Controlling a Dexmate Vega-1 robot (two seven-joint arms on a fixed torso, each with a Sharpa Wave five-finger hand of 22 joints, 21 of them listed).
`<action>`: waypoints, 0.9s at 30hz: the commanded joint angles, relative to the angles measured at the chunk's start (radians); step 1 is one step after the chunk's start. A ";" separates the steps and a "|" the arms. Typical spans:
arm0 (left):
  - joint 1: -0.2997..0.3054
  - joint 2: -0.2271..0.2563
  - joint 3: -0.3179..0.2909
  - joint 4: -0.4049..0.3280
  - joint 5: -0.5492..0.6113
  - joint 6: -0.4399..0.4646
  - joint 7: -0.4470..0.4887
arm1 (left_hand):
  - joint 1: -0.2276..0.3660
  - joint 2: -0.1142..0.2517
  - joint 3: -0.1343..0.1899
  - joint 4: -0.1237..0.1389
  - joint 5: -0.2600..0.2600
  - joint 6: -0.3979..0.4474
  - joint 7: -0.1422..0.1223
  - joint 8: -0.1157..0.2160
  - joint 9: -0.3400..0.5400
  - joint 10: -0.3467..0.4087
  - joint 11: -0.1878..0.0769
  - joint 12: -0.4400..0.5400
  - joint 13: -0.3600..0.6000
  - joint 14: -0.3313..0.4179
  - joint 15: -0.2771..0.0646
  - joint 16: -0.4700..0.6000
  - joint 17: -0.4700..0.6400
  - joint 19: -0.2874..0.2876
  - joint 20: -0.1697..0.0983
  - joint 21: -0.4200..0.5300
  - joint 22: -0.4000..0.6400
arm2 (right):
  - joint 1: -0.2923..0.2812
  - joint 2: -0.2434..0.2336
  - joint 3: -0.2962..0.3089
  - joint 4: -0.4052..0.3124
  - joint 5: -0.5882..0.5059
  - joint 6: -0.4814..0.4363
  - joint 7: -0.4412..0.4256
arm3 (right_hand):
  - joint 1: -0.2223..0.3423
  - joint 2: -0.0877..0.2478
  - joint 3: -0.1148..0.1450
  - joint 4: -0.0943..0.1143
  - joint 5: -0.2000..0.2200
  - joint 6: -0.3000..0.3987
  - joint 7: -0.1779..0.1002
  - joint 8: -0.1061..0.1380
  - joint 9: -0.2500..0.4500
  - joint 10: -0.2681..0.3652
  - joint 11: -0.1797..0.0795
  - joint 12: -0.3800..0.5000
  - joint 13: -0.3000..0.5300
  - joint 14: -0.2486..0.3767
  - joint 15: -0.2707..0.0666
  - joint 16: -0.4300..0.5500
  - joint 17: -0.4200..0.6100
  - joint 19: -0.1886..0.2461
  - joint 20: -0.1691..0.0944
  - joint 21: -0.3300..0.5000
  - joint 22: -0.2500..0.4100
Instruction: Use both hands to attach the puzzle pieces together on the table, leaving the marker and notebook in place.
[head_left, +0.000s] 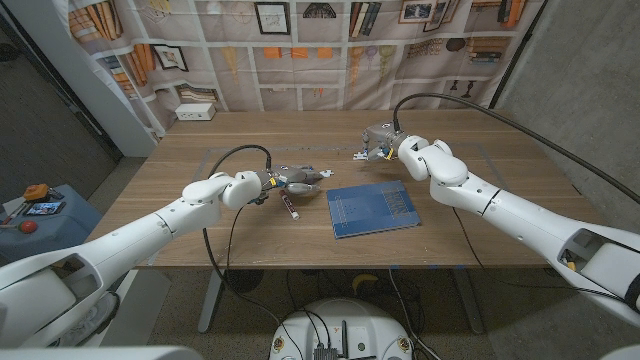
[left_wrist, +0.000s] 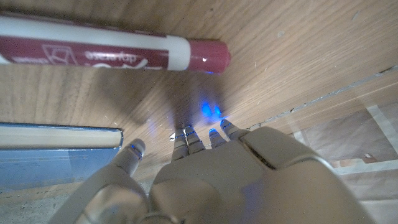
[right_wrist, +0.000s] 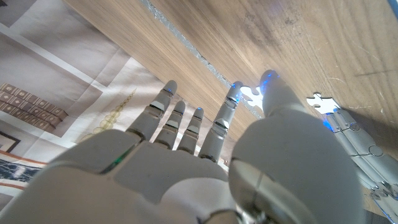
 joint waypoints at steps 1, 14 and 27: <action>0.013 -0.001 -0.006 -0.014 0.000 0.026 -0.004 | 0.006 0.089 -0.001 -0.003 0.005 0.009 -0.006 0.003 0.005 0.000 -0.006 0.003 0.006 -0.084 -0.052 0.002 0.002 -0.166 -0.044 0.006 0.004 | 0.023 0.037 -0.042 0.045 -0.020 -0.027 -0.003 | 0.002 0.005 -0.003 0.000 -0.003 0.008 0.002 -0.001 0.004 0.009 0.005 -0.003 0.002 0.008 -0.017 0.004 0.003 -0.004 0.004 0.003 0.003; 0.010 -0.009 0.003 -0.014 0.004 0.043 -0.014 | 0.011 0.090 0.002 -0.010 0.006 0.011 -0.006 0.003 0.005 0.003 -0.004 0.003 0.006 -0.080 -0.050 0.000 -0.001 -0.164 -0.043 0.005 0.003 | 0.037 0.069 -0.079 0.069 -0.042 -0.062 -0.004 | 0.002 0.006 -0.003 0.000 -0.004 0.008 0.002 -0.003 0.003 0.010 0.005 -0.004 0.002 0.012 -0.016 0.005 0.004 -0.004 0.006 0.003 0.003; 0.015 -0.013 0.004 -0.016 -0.006 0.060 -0.012 | 0.015 0.091 0.006 -0.015 0.007 0.008 -0.003 0.001 0.005 0.006 -0.001 0.003 0.006 -0.075 -0.047 -0.001 -0.002 -0.161 -0.040 0.006 0.003 | 0.060 0.104 -0.112 0.099 -0.046 -0.093 0.009 | 0.001 0.006 -0.004 0.000 -0.005 0.008 0.002 -0.006 0.002 0.012 0.008 -0.004 0.002 0.011 -0.010 0.004 0.005 -0.005 0.009 0.003 0.003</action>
